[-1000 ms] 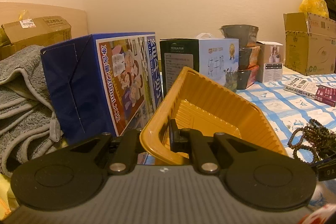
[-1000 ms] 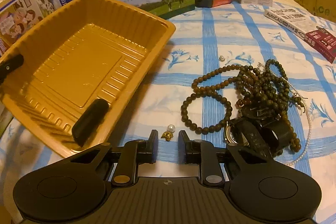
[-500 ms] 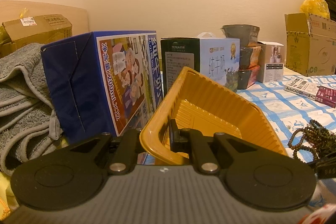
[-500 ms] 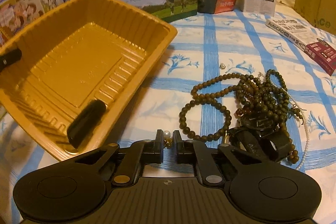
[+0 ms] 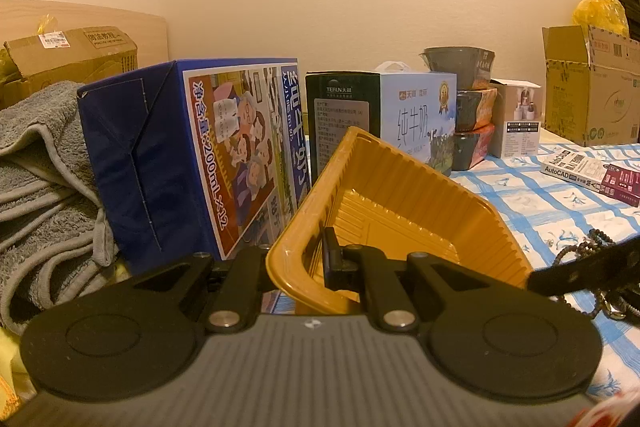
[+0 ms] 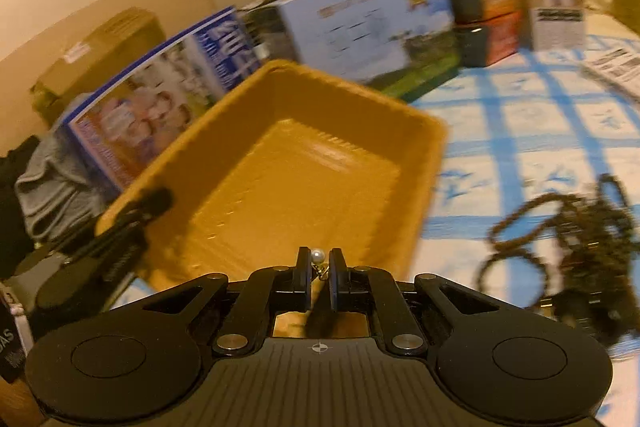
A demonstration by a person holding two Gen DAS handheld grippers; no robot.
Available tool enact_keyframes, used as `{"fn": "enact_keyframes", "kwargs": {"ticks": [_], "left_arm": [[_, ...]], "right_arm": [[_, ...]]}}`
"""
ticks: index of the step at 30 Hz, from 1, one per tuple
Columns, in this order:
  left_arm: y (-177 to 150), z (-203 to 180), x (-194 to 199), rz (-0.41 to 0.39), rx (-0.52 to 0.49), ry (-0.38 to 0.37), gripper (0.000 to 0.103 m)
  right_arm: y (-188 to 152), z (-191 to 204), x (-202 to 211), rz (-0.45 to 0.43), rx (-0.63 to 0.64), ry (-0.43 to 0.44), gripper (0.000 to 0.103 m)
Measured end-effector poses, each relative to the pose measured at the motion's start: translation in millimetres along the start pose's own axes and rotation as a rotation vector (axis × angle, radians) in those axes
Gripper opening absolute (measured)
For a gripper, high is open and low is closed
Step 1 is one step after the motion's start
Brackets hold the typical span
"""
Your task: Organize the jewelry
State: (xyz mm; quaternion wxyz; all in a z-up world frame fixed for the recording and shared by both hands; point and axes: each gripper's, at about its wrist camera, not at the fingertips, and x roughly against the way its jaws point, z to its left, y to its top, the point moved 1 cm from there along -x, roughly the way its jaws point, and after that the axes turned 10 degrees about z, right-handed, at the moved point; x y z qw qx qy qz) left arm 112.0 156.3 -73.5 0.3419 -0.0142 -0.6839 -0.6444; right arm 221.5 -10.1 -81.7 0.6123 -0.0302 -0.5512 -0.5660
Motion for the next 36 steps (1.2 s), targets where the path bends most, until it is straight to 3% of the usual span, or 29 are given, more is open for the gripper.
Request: {"fn": "enact_keyframes", "kwargs": {"ticks": [7, 8, 9, 11, 17, 20, 26, 30, 36], "left_arm": [[0, 0, 0, 0.000, 0.001, 0.000, 0.010], [0, 0, 0, 0.001, 0.001, 0.001, 0.010], [0, 0, -1, 0.002, 0.002, 0.000, 0.010], [0, 0, -1, 0.003, 0.003, 0.001, 0.010], [-1, 0, -1, 0.003, 0.004, 0.000, 0.010], [-1, 1, -1, 0.004, 0.006, 0.000, 0.010], [-1, 0, -1, 0.006, 0.008, 0.004, 0.010], [-1, 0, -1, 0.006, 0.006, 0.005, 0.010], [1, -1, -1, 0.007, 0.000, 0.007, 0.010]], "right_arm": [[-8, 22, -25, 0.018, 0.016, 0.044, 0.011], [-9, 23, -25, 0.016, 0.020, 0.042, 0.021], [-10, 24, -24, 0.014, 0.023, 0.039, 0.043], [-12, 23, -17, -0.016, 0.022, 0.042, 0.059], [-23, 5, 18, -0.062, 0.003, 0.004, 0.059], [-36, -14, 39, -0.073, 0.006, -0.094, 0.059], [-57, -66, 67, -0.044, -0.021, -0.368, 0.059], [-63, -79, 64, 0.003, 0.082, -0.519, 0.058], [-69, -74, 40, 0.073, 0.206, -0.577, 0.031]]}}
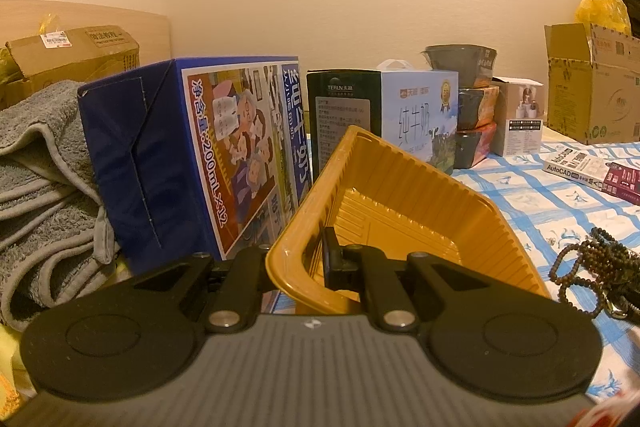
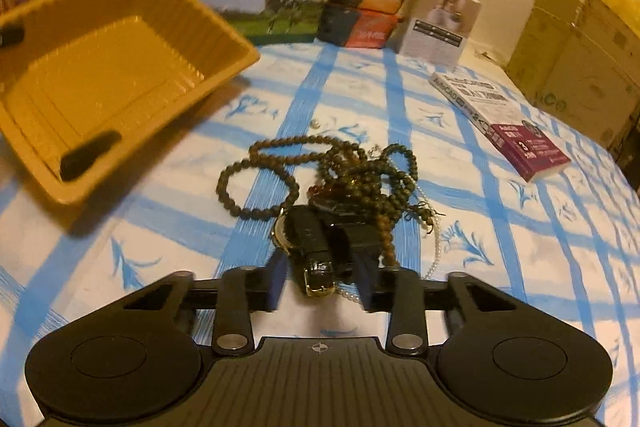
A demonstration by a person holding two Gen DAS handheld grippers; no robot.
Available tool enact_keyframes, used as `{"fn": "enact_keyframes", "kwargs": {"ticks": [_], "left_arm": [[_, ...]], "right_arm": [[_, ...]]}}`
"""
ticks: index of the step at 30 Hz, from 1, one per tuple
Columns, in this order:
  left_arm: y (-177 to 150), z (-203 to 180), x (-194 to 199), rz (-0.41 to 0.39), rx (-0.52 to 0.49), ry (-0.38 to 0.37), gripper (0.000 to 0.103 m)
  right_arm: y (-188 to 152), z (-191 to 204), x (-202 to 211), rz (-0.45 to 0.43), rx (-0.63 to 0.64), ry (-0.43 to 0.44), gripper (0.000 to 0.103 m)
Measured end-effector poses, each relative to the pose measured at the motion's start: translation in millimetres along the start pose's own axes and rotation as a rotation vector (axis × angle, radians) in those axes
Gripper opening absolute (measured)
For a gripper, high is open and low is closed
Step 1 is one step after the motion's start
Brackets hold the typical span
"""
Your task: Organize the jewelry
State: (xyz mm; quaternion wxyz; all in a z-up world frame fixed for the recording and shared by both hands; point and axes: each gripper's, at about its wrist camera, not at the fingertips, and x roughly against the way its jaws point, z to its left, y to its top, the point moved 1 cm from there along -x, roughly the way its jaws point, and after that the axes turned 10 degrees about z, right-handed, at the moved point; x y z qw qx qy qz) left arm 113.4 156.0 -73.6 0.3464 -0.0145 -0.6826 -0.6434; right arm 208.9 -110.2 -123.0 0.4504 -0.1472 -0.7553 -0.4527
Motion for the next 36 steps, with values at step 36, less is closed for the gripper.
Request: {"fn": "enact_keyframes", "kwargs": {"ticks": [36], "left_arm": [[2, -1, 3, 0.000, 0.001, -0.010, 0.010]], "right_arm": [[16, 14, 24, -0.007, 0.024, 0.245, 0.015]]}}
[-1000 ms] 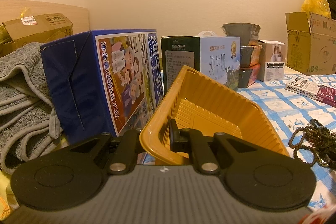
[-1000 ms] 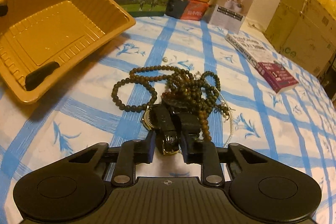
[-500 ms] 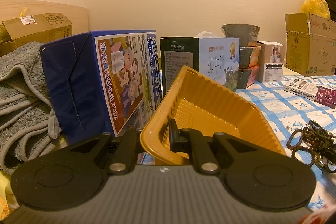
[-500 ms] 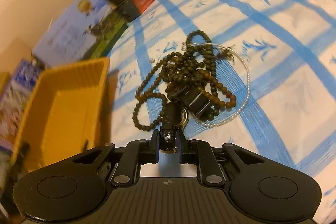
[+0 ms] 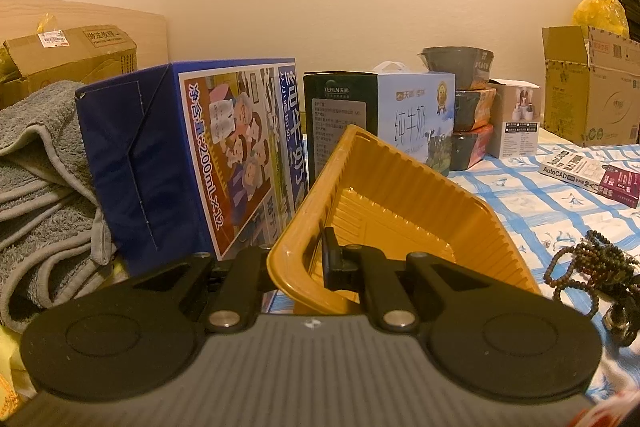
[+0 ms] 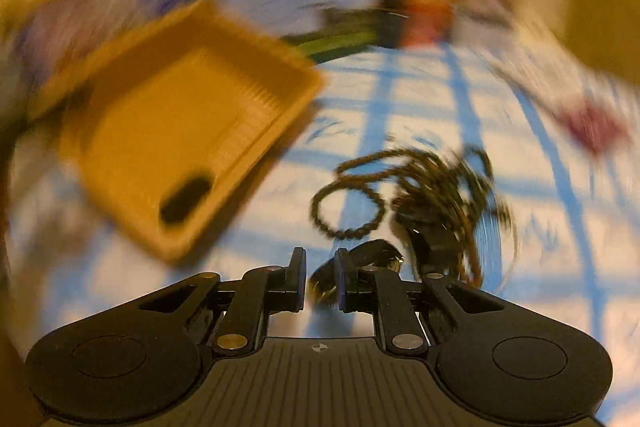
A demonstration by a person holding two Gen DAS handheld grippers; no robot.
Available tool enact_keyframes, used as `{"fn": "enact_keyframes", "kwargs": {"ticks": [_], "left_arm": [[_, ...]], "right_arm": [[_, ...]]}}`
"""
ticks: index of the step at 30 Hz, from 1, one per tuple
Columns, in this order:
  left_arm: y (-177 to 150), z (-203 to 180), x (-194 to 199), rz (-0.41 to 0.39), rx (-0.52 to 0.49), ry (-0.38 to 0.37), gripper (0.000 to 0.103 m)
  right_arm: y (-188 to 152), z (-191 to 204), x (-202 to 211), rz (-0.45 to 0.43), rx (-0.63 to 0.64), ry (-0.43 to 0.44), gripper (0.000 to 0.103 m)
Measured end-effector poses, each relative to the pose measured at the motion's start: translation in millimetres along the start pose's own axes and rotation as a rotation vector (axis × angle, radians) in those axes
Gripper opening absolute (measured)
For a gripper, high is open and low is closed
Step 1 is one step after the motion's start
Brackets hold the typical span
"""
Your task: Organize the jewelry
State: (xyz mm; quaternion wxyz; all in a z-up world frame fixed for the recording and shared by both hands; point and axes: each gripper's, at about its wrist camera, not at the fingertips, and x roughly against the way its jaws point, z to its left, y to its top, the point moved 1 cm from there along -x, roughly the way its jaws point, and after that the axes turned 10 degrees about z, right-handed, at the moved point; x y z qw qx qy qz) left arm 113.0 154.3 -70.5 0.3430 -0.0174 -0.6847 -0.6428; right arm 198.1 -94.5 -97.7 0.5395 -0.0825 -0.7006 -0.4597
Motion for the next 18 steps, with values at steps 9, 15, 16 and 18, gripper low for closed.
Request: {"fn": "enact_keyframes", "kwargs": {"ticks": [9, 15, 16, 18], "left_arm": [[0, 0, 0, 0.000, 0.001, -0.002, 0.010], [-1, 0, 1, 0.000, 0.000, -0.003, 0.010], [-1, 0, 1, 0.000, 0.000, -0.002, 0.010], [-1, 0, 1, 0.001, 0.003, -0.002, 0.010]], "right_arm": [[-18, -12, 0, 0.041, -0.169, 0.052, 0.023], [-16, -66, 1, -0.010, -0.639, 0.180, 0.044], [-18, -70, 4, -0.028, -0.668, 0.182, 0.044], [-19, -76, 9, -0.069, -0.694, 0.185, 0.044]]}}
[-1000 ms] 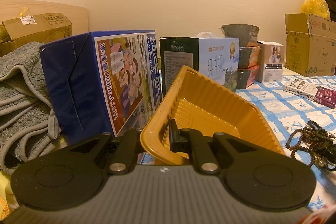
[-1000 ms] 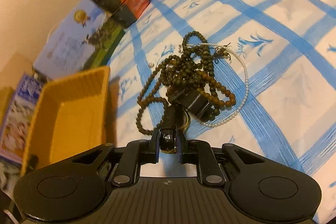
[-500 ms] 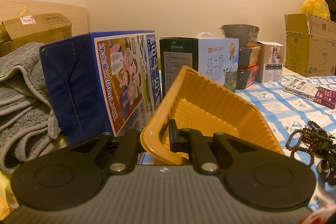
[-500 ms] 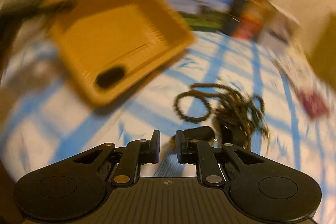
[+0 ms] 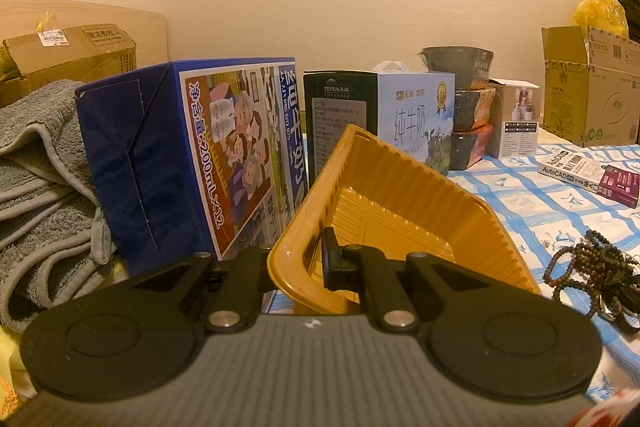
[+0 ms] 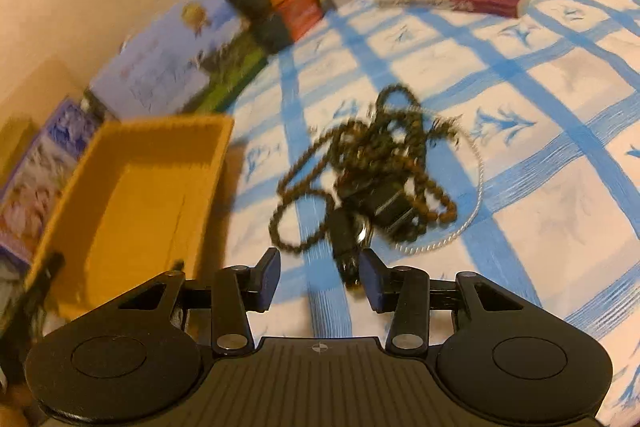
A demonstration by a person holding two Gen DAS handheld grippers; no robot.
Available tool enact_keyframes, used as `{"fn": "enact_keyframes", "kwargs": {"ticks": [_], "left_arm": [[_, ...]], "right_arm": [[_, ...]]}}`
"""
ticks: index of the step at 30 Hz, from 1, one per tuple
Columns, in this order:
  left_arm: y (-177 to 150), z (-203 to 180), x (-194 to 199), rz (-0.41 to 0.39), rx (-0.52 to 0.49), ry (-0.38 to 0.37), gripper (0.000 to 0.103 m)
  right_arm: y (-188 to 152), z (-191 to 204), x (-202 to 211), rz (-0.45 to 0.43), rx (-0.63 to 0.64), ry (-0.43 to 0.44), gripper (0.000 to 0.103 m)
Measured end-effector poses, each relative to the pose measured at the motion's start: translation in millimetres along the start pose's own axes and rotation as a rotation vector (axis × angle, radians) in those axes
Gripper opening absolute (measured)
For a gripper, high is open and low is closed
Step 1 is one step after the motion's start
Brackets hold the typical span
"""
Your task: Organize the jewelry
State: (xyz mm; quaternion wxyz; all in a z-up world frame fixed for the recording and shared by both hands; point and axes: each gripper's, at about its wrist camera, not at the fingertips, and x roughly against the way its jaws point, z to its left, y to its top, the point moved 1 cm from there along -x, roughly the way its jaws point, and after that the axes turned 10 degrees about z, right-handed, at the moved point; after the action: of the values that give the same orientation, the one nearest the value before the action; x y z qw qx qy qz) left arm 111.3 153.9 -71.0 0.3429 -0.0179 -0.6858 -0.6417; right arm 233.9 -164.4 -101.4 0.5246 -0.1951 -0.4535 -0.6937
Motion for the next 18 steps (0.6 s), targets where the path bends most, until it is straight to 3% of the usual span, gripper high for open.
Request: {"fn": "enact_keyframes", "kwargs": {"ticks": [2, 8, 10, 11, 12, 15, 18], "left_arm": [[0, 0, 0, 0.001, 0.002, 0.000, 0.010], [1, 0, 0, 0.001, 0.001, 0.000, 0.010], [1, 0, 0, 0.001, 0.000, -0.001, 0.010], [1, 0, 0, 0.001, -0.001, -0.003, 0.009], [1, -1, 0, 0.000, -0.002, -0.004, 0.009], [1, 0, 0, 0.000, 0.001, -0.005, 0.009], [1, 0, 0, -0.002, 0.001, -0.007, 0.009]], "right_arm": [[1, 2, 3, -0.021, 0.029, -0.022, 0.044], [-9, 20, -30, 0.035, 0.292, -0.193, 0.044], [-14, 27, -46, 0.049, 0.386, -0.287, 0.029], [-16, 29, -51, 0.059, 0.416, -0.317, 0.016], [-18, 31, -53, 0.064, 0.429, -0.335, 0.016], [-21, 25, -49, 0.053, 0.389, -0.324, 0.016], [-11, 9, -37, 0.079, 0.191, -0.206, 0.016]]}}
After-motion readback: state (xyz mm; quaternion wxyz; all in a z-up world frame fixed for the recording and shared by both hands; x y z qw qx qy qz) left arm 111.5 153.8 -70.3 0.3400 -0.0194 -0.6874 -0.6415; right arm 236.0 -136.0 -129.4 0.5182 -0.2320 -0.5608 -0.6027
